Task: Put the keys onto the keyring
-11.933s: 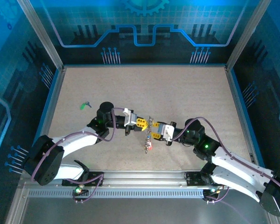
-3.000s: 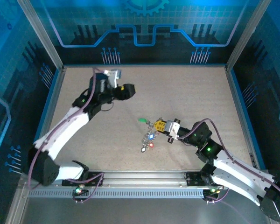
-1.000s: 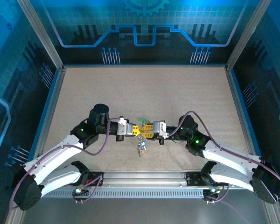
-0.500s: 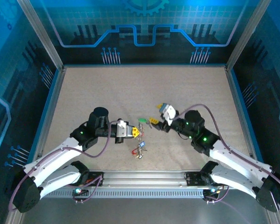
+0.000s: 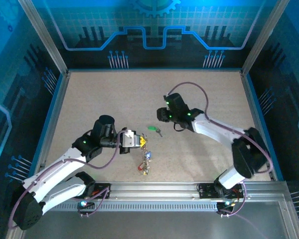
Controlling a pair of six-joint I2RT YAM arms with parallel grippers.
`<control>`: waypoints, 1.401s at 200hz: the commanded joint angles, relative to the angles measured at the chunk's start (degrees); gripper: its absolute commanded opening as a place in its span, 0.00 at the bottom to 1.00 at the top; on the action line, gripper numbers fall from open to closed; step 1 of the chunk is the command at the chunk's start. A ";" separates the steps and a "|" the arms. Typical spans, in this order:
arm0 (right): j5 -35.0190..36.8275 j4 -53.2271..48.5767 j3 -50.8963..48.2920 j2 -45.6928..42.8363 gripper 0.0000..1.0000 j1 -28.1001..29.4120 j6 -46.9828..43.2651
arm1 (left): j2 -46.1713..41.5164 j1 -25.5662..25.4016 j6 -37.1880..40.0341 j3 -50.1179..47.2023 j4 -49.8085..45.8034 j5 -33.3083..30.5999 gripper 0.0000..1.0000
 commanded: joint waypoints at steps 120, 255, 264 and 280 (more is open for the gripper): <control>-15.36 -13.78 10.95 19.40 0.30 -2.42 9.82 | 2.07 6.50 -1.40 2.06 2.40 3.86 0.00; -18.74 -14.60 13.79 23.53 0.25 -0.81 8.75 | 2.36 6.68 -0.29 2.09 1.72 3.40 0.00; -18.83 -14.59 13.96 23.61 0.24 -0.71 8.64 | 2.37 6.68 -0.34 2.07 1.69 3.49 0.00; -18.74 -14.51 14.01 23.46 0.21 -0.61 8.44 | 2.37 6.68 -0.32 2.06 1.72 3.50 0.00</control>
